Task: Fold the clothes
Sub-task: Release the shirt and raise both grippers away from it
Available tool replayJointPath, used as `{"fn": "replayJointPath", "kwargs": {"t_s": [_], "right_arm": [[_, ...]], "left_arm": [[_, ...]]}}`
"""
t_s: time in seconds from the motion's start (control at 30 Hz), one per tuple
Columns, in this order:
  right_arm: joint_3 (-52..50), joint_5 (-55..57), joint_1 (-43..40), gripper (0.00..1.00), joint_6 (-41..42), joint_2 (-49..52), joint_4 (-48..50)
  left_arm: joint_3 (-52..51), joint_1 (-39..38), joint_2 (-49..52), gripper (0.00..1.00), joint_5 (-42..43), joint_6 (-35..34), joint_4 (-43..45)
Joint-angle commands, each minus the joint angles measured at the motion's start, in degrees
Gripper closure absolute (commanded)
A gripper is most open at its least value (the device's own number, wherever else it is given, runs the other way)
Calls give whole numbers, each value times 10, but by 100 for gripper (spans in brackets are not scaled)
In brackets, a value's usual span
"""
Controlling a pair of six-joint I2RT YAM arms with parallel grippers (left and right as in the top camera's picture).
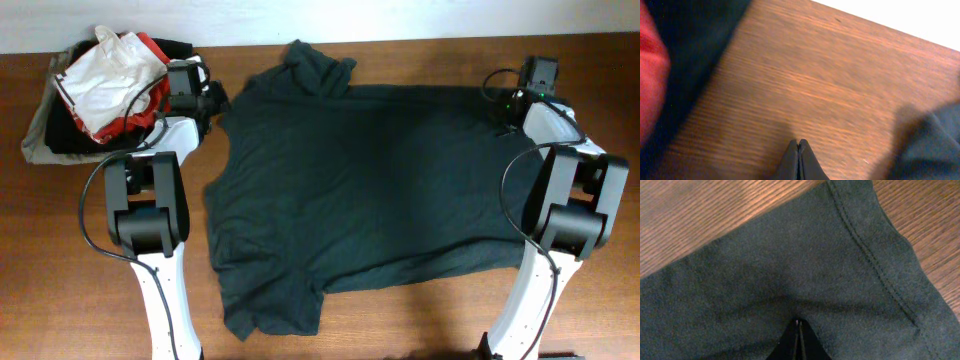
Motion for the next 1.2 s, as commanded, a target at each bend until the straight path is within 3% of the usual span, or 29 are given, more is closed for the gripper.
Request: {"fn": "replayJointPath", "kwargs": {"t_s": [0.0, 0.03, 0.07, 0.1, 0.13, 0.2, 0.37, 0.4, 0.7, 0.73, 0.8, 0.93, 1.07, 1.17], "right_arm": [[24, 16, -5, 96, 0, 55, -54], [50, 16, -5, 96, -5, 55, -79], [76, 16, -5, 84, -12, 55, -105], [102, 21, -5, 68, -13, 55, -130], [133, 27, -5, 52, -13, 55, -159], [193, 33, -5, 1, -13, 54, -213], [366, 41, -5, 1, -12, 54, -377], [399, 42, -5, 1, -12, 54, -406], [751, 37, -5, 1, 46, 52, -732], [779, -7, -5, 1, 3, 47, -734], [779, -90, -3, 1, 3, 17, -734], [779, -127, -4, 2, 8, -25, -734], [761, -127, -4, 1, 9, -76, -734], [694, -105, -4, 1, 9, -136, -734]], "left_arm": [[60, 6, 16, 93, -29, 5, -11], [79, 6, 16, 88, -28, 5, -27], [106, 5, 16, 76, -28, 5, -55], [134, 5, 16, 56, -28, 5, -85], [155, 5, 16, 47, -28, 5, -108], [207, 5, 16, 41, -28, 5, -167], [373, 1, 16, 3, -9, 5, -337], [400, 0, 16, 2, 2, 5, -366], [658, -22, 16, 1, 48, 5, -674], [681, -26, 16, 1, 48, 6, -711], [726, -37, 16, 1, 48, 10, -790], [796, -44, 16, 2, 47, 16, -899], [798, -44, -20, 1, 48, 16, -960], [797, -45, -53, 2, 63, 38, -970]]}}
